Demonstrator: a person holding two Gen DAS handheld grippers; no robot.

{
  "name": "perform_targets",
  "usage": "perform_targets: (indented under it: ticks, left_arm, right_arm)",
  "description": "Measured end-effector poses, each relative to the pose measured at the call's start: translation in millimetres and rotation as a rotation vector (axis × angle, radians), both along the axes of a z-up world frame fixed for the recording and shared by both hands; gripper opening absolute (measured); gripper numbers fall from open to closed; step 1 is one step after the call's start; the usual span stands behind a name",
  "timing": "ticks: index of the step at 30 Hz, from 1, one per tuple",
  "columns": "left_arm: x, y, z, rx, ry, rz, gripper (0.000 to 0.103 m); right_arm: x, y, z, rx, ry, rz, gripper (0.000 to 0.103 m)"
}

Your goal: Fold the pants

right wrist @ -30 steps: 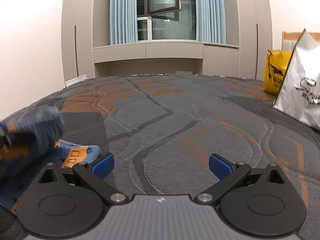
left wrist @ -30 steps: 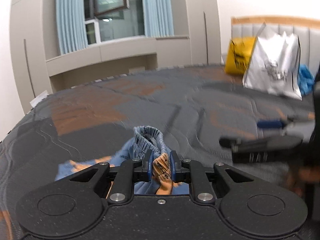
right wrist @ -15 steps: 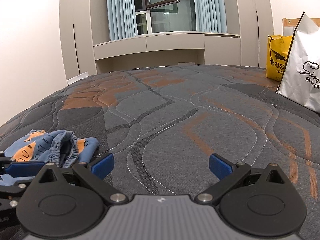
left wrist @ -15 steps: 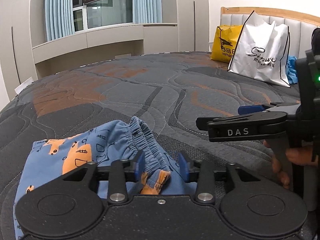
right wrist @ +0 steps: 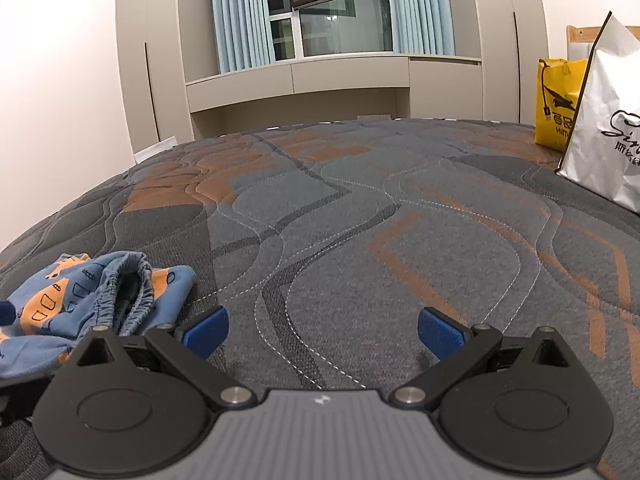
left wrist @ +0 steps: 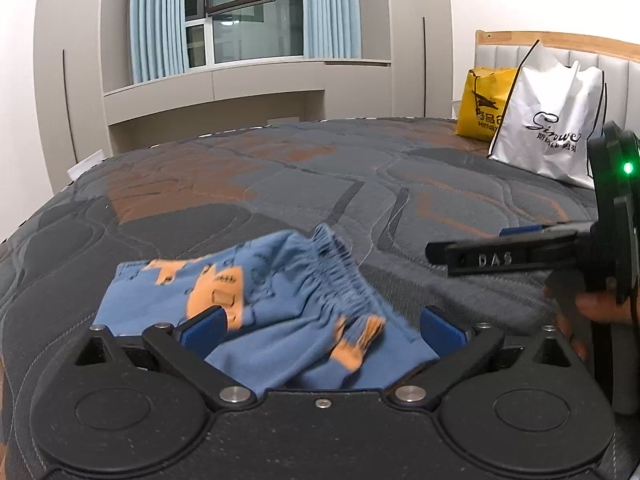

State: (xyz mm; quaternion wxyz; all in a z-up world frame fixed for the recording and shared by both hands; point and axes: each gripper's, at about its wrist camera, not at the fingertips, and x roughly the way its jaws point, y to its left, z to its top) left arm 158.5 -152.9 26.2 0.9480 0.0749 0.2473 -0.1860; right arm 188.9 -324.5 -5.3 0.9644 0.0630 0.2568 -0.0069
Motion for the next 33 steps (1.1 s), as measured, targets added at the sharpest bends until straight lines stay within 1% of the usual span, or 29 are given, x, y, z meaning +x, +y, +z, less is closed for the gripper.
perform_targets:
  ticks: [3, 7, 10, 13, 15, 19, 22, 25, 28, 33]
  left_arm:
    - [-6, 2, -6, 0.012, -0.022, 0.016, 0.102]
    - [-16, -3, -13, 0.08, -0.068, 0.019, 0.102]
    - [-19, -3, -14, 0.104, -0.09, 0.013, 0.102]
    - [-19, 0, -13, 0.1, -0.1, -0.001, 0.102]
    - [-19, 2, -13, 0.09, -0.097, -0.012, 0.102]
    - [-16, 5, -15, 0.076, -0.084, -0.014, 0.102]
    - [-14, 6, -17, 0.071, -0.073, -0.014, 0.102]
    - [-11, 7, -18, 0.067, -0.06, -0.011, 0.102]
    - [-8, 8, -20, 0.059, -0.042, -0.013, 0.102]
    - [-7, 8, -21, 0.059, -0.035, -0.011, 0.102]
  right_arm:
    - [1, 2, -1, -0.007, 0.004, 0.003, 0.103]
    - [0, 7, 0, -0.014, -0.012, 0.031, 0.103]
    - [-3, 7, 4, 0.043, -0.045, 0.103, 0.103]
    - [3, 7, 8, 0.129, -0.058, 0.205, 0.103]
    - [12, 10, 13, 0.162, -0.054, 0.263, 0.103]
    - [34, 28, 23, 0.163, -0.057, 0.353, 0.103]
    - [48, 42, 24, 0.178, -0.049, 0.416, 0.103]
    - [58, 53, 21, 0.185, -0.05, 0.443, 0.103]
    - [58, 62, 15, 0.158, -0.056, 0.444, 0.103]
    - [57, 60, 12, 0.174, -0.066, 0.439, 0.103]
